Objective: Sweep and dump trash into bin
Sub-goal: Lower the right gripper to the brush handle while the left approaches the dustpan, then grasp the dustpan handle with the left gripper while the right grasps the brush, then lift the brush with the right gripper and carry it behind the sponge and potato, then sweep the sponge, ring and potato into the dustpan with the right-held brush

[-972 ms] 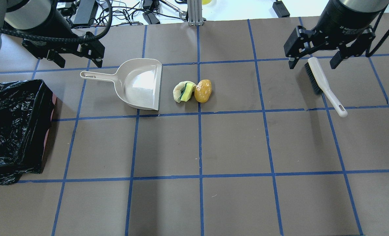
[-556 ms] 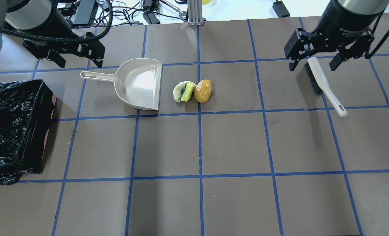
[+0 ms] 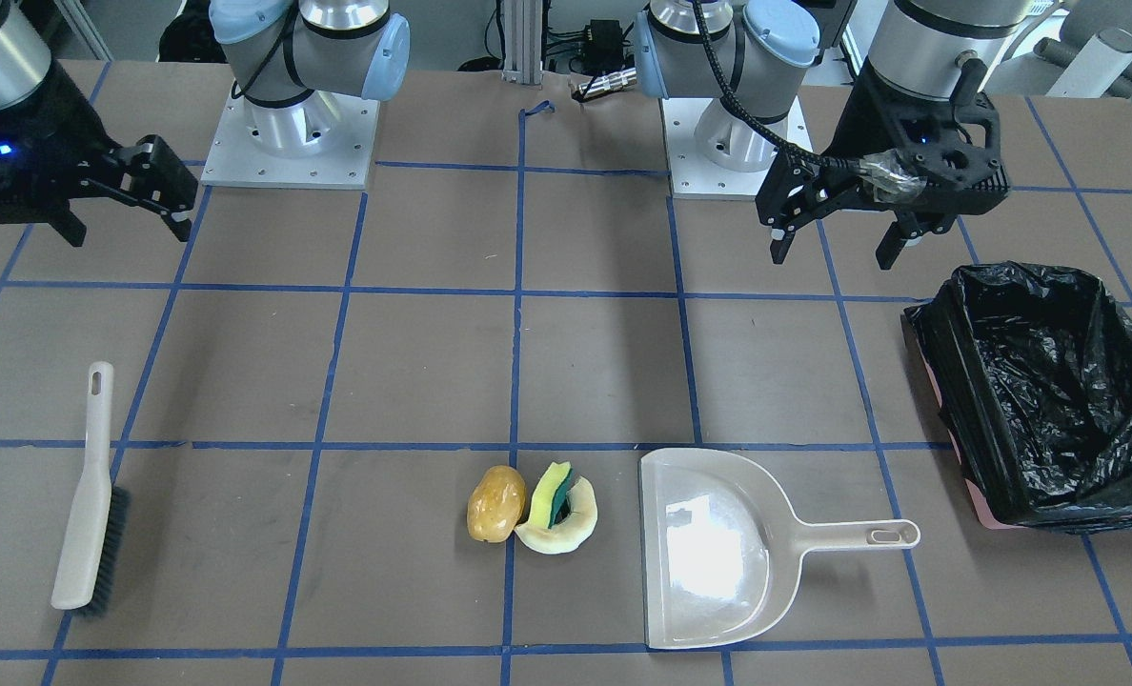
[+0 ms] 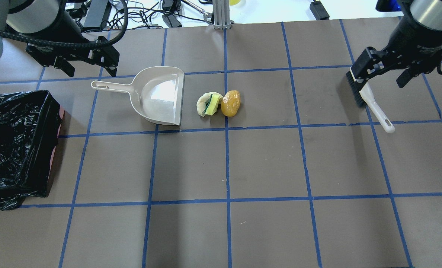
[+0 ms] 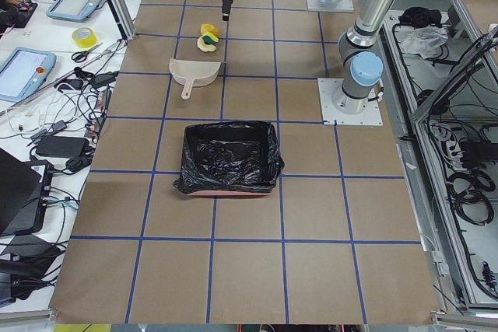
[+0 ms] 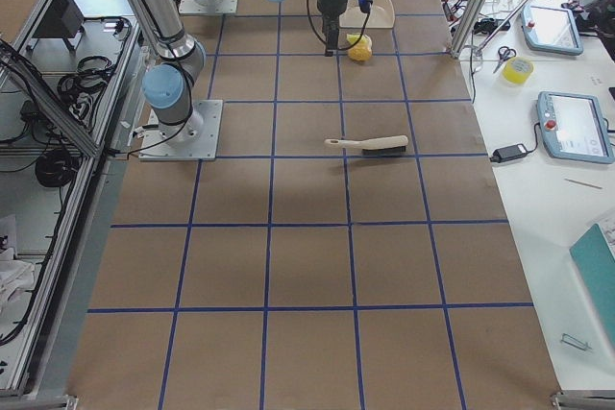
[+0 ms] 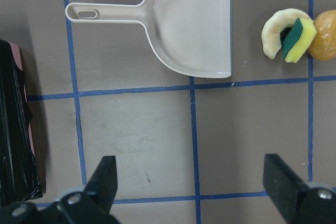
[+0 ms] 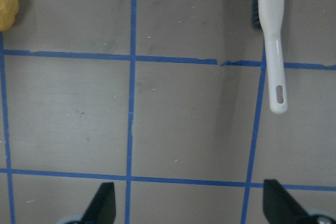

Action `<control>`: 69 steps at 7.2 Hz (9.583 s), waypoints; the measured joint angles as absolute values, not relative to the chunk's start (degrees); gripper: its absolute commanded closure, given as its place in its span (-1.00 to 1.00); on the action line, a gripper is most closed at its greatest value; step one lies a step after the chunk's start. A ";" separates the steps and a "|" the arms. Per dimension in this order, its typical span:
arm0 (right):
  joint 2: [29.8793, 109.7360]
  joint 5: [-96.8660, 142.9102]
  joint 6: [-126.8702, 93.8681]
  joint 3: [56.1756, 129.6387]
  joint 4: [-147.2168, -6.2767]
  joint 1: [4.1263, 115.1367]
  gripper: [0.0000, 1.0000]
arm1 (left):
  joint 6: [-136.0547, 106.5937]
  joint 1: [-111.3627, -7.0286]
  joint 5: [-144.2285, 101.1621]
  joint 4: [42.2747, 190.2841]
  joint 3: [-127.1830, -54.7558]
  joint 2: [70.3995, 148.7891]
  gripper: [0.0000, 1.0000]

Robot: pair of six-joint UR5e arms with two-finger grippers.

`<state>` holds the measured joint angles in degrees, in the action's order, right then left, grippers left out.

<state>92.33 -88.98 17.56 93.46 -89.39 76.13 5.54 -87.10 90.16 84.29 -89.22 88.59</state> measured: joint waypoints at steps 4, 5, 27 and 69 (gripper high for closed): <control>89.14 -89.86 31.88 106.46 -107.73 65.80 -0.99 | 5.86 -87.08 90.05 84.29 -89.29 89.07 -1.00; 87.59 -89.87 32.99 107.29 -108.99 65.03 -0.99 | 6.28 -87.05 90.11 84.33 -89.32 89.67 -1.00; 72.25 -89.04 36.33 107.62 -122.03 63.66 -0.01 | 99.72 -77.62 89.69 56.43 -90.15 120.31 -0.24; 52.97 -75.73 -52.16 74.39 -118.25 123.38 1.00 | 101.52 -79.50 92.61 53.97 -90.22 120.51 1.00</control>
<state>52.97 -75.73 -52.16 74.39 -118.25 123.38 101.52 -79.50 92.61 53.97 -90.22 120.51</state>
